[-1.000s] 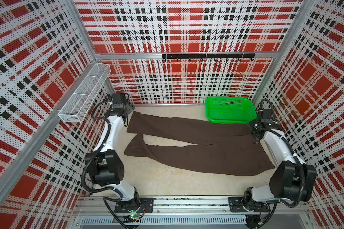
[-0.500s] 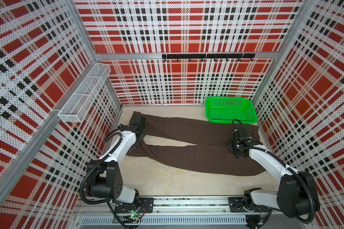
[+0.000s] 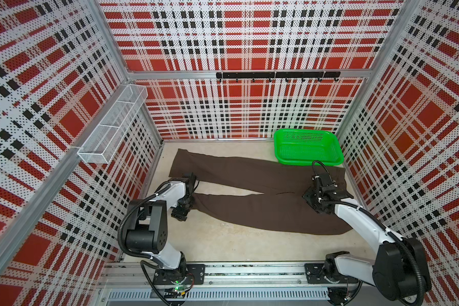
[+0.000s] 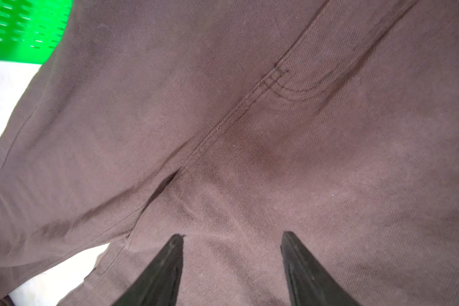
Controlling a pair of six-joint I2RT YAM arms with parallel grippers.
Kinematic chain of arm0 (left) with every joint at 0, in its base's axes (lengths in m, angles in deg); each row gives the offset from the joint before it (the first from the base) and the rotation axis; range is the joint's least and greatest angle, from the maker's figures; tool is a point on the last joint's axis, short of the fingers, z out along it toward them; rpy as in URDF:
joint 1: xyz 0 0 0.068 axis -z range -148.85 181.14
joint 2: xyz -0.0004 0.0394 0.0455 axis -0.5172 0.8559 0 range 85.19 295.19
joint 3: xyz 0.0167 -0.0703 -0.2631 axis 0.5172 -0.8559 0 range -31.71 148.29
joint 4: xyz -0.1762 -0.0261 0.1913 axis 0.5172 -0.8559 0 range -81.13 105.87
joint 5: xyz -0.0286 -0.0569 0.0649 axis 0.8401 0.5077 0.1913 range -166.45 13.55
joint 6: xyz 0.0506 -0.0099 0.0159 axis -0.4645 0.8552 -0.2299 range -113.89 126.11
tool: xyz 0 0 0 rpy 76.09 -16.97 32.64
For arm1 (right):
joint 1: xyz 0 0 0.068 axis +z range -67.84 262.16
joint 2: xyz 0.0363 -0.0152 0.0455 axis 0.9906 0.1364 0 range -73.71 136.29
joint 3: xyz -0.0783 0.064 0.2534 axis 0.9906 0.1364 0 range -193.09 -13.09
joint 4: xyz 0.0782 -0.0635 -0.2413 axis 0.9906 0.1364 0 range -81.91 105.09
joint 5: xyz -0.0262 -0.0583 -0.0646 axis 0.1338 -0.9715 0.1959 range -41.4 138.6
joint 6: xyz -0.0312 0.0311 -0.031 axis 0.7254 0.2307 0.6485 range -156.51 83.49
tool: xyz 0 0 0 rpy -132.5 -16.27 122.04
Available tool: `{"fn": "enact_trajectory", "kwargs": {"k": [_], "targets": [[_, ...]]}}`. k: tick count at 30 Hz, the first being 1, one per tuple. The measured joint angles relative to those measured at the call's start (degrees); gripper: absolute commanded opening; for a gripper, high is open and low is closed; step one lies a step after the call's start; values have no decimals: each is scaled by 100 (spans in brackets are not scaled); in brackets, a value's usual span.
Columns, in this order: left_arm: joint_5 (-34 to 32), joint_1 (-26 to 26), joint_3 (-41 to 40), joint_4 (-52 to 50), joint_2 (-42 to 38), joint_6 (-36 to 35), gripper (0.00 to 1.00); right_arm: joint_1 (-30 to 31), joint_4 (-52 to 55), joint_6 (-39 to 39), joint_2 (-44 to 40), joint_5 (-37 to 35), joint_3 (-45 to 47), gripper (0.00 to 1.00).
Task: Fold and stack the trousers
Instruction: Flatten out the trousers at the center of the table.
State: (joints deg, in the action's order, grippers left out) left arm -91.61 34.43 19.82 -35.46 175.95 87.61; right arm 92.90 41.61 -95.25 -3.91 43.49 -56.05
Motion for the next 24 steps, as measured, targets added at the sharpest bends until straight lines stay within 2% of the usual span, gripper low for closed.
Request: {"fn": "enact_trajectory", "kwargs": {"k": [10,17,20,24], "targets": [[44,-719,-247,590,-317,254,68,-195,-4,149,-66,151,0,62],[87,-927,-247,1132,-306,96,64,-437,11,234,-264,151,0,62],[107,-981,-247,1344,-267,11,53,-468,39,238,-317,151,0,62],[168,-1115,-258,1644,-92,-151,19,-570,66,236,-328,173,9,62]]}}
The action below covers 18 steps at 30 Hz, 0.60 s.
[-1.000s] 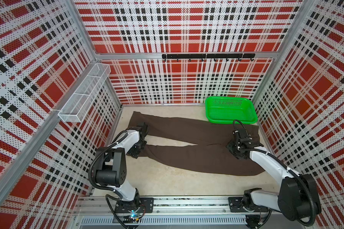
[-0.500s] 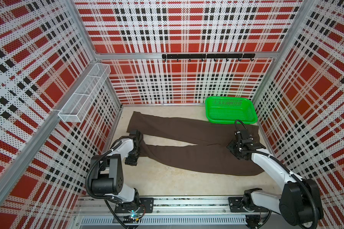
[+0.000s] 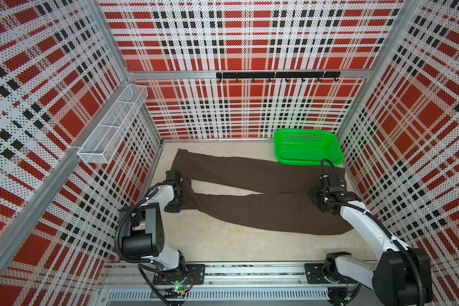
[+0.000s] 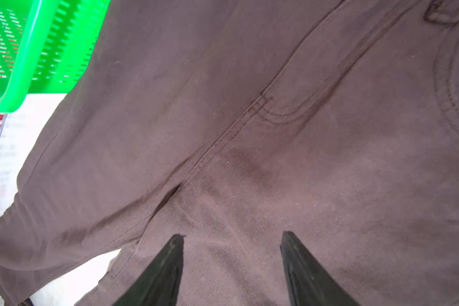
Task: Fold and stack the trousers
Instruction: Flatten out the trousers at the center of the table.
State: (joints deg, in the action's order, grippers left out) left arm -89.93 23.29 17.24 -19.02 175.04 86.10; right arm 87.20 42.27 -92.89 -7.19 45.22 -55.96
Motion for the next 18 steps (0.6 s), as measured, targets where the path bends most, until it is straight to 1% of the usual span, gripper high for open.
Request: {"fn": "enact_trajectory", "kwargs": {"k": [4,10,14,18], "targets": [[149,-146,-52,190,181,-205,0,-232,33,4,-20,76,68,62],[422,-424,-157,313,22,-553,0,-933,221,90,-184,256,120,65],[474,-629,-149,94,-402,-732,0,-1725,350,197,-269,389,127,66],[472,-758,203,-192,-872,-879,0,-2494,472,321,-269,444,223,67]]}}
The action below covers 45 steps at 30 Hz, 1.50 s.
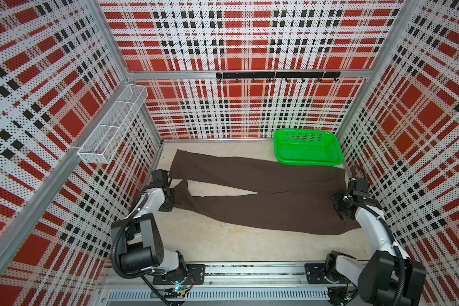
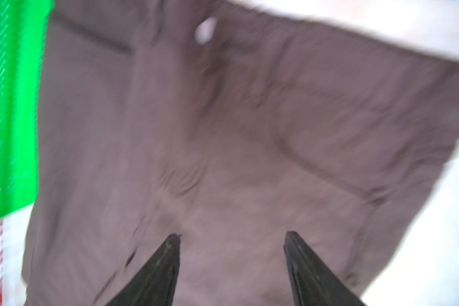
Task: Fold and stack the trousers
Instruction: Flatten out the trousers at the center of the table.
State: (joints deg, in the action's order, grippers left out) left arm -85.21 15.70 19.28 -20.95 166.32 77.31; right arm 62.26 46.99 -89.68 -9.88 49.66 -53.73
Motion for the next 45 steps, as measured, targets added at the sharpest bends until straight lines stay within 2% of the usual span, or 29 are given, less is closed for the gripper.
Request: {"fn": "enact_trajectory", "kwargs": {"k": [4,11,19,25,27,29,30,32,33,34,45], "targets": [[39,-85,197,-11,-46,-153,0,-570,157,136,2,35,114,68],[223,-109,197,-116,319,-413,0,-1451,356,420,46,24,129,68],[299,-179,201,-122,358,-590,0,-1917,378,638,258,-140,278,67],[387,-212,203,-140,376,-675,0,-2004,101,669,671,-120,490,63],[393,-232,210,-164,376,-699,0,-2004,-20,664,861,-81,518,59],[407,-260,247,-219,376,-719,0,-2009,-118,649,1034,-42,520,50],[404,-275,269,-232,376,-726,0,-2015,-153,645,1084,-20,518,42],[420,-334,323,-249,376,-745,0,-2076,-227,643,1134,24,503,14],[426,-372,345,-267,376,-756,0,-2116,-243,592,1134,48,492,4],[433,-420,369,-284,376,-772,0,-2184,-249,590,1132,74,466,0],[516,-1040,1054,-938,374,-1067,0,-2439,-11,243,1086,551,-142,0]]}}
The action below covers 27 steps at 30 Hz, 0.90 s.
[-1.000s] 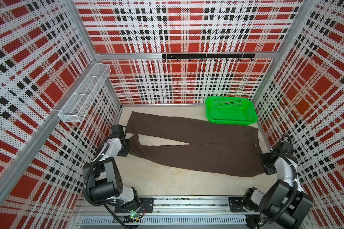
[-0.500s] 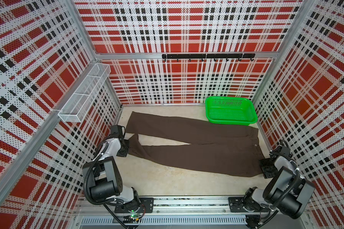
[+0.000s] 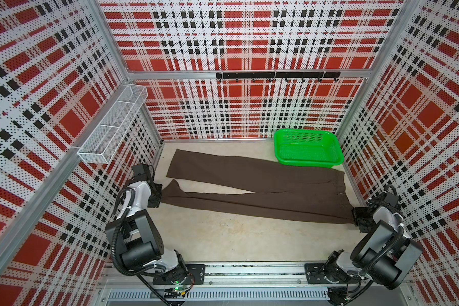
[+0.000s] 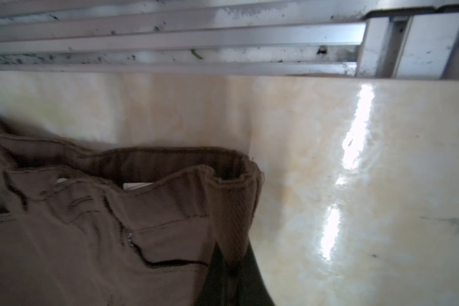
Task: Fold and stack the trousers
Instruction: Flatten out the trousers at the center of the table.
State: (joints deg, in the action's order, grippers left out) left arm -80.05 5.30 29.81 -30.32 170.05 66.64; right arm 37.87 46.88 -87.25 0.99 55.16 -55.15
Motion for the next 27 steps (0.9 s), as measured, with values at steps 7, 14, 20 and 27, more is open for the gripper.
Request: {"fn": "enact_trajectory", "kwargs": {"k": [7,14,20,27], "targets": [[155,-179,181,-341,-63,-111,0,2,352,-142,-94,254,-568,0],[103,-267,116,-492,-350,-149,0,2,389,-138,-238,120,-317,0],[-157,-358,-361,-619,-1054,-142,0,-2,428,-144,-597,-146,-48,0],[-542,-671,-1071,-745,-1777,-203,0,-9,476,-144,-1040,-439,341,0]]}}
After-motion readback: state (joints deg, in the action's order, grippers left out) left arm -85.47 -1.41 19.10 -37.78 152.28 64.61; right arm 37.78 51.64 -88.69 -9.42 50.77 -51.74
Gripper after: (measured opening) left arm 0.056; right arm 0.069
